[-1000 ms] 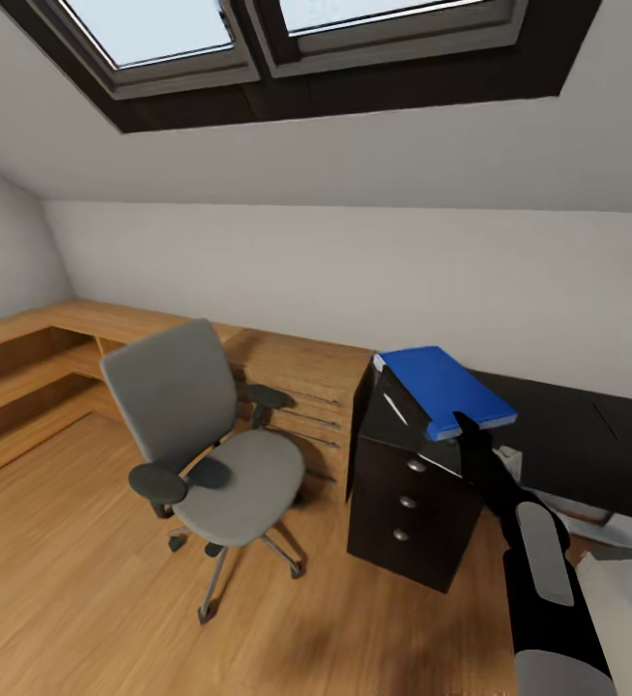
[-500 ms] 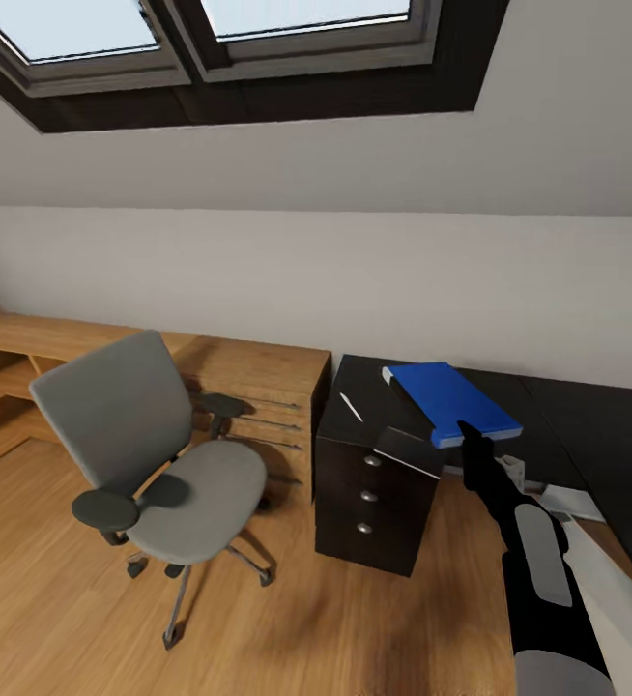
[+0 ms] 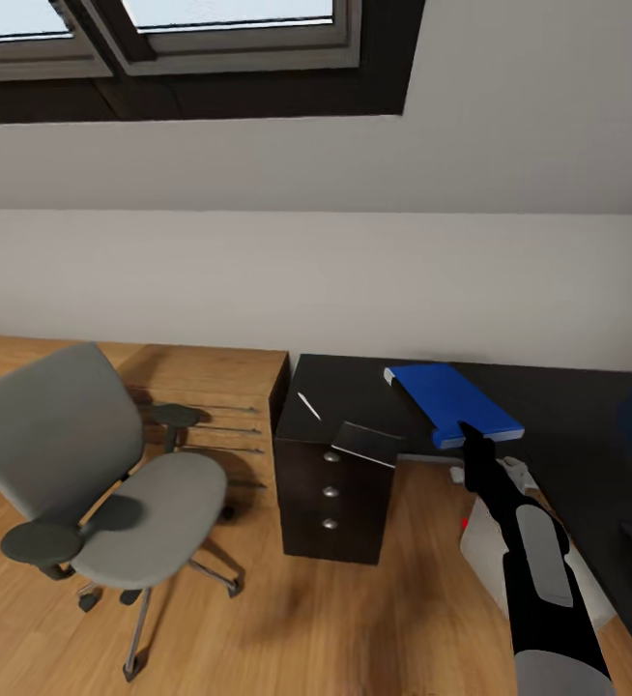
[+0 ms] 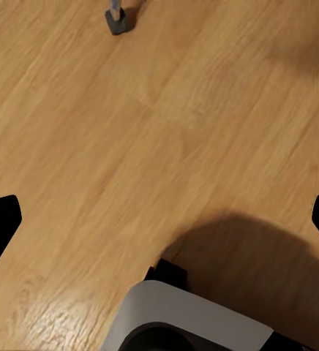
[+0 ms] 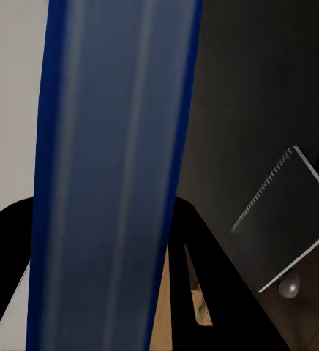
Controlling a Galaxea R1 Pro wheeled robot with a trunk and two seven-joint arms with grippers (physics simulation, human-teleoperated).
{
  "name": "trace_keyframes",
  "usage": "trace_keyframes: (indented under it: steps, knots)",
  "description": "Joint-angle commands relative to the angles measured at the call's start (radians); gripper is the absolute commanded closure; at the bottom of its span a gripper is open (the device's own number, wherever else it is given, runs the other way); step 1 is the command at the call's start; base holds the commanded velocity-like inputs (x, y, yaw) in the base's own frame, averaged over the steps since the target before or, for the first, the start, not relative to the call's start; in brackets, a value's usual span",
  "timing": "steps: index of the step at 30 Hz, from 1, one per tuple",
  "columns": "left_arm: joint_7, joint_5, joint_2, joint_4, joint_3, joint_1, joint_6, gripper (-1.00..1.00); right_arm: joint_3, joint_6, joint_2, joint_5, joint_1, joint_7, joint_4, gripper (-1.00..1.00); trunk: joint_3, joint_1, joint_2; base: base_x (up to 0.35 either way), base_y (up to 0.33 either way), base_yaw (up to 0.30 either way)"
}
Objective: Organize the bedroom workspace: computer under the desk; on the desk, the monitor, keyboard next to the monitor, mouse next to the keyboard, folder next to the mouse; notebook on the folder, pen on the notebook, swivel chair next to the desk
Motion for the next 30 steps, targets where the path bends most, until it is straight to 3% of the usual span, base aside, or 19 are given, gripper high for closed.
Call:
trace_keyframes:
  steps: [1,21,30]
  knots:
    - [0.003,0.009,0.0,0.0,-0.006,0.0,-0.003,-1.0,-0.003,0.005,0.001,-0.01,-0.001,-0.007,-0.002,1.0,-0.001,0.0,-0.001,0.0,0.0,-0.3]
    - [0.004,0.009,-0.002,0.001,-0.005,0.0,-0.003,-1.0,0.003,0.003,0.001,-0.008,-0.001,-0.004,0.05,1.0,-0.001,0.0,-0.001,0.0,-0.1,-0.3]
    - [0.004,0.009,-0.002,0.001,-0.005,0.0,-0.002,-1.0,0.005,0.014,0.0,-0.013,-0.001,0.005,0.046,1.0,-0.001,0.0,-0.001,0.0,-0.001,-0.068]
